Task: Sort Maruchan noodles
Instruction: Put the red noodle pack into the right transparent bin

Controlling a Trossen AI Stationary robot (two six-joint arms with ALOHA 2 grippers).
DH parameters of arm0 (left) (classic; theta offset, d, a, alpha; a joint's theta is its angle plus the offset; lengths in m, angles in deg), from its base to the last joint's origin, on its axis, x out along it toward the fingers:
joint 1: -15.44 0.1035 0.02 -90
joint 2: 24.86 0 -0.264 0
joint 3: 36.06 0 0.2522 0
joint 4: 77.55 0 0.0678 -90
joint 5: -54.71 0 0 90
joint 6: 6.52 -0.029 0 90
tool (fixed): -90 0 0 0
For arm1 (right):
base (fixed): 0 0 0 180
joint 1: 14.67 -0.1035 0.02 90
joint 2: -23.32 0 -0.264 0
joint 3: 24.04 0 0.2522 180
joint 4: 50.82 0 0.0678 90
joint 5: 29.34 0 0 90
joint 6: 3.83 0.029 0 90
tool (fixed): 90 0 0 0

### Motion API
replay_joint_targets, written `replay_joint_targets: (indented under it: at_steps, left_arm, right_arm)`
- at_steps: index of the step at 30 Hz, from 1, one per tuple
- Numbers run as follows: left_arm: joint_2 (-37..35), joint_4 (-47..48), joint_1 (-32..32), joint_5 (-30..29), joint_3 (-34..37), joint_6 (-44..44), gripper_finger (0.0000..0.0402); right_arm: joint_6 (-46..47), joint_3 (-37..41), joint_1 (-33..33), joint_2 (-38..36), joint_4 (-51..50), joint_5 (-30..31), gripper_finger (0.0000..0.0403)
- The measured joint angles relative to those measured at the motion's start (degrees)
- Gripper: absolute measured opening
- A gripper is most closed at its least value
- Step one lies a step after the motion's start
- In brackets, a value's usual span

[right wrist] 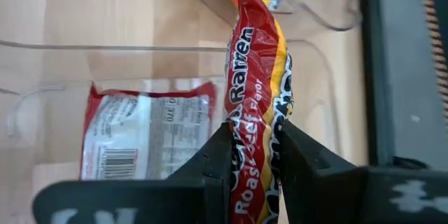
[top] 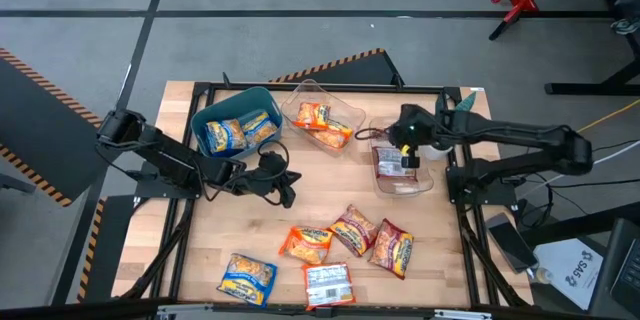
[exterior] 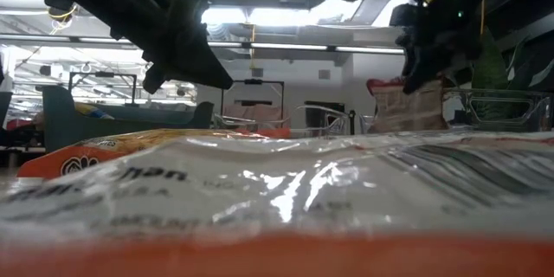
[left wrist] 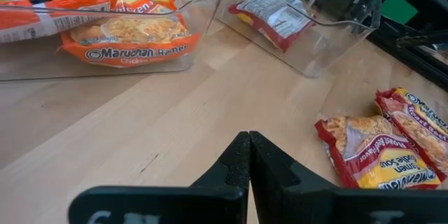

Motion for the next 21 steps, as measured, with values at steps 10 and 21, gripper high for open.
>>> replay_joint_targets:
  at_steps: [10, 21]
  left_arm:
    - [-0.01, 0.0, 0.04, -0.16, 0.0, 0.0, 0.0]
    - [-0.02, -0.02, 0.04, -0.22, 0.0, 0.12, 0.0]
  right_arm:
    - [-11.23, 4.54, 11.39, 0.21, 4.11, -15.67, 0.0064]
    - [-18.47, 4.59, 20.94, 1.8, 4.09, -26.29, 0.0064]
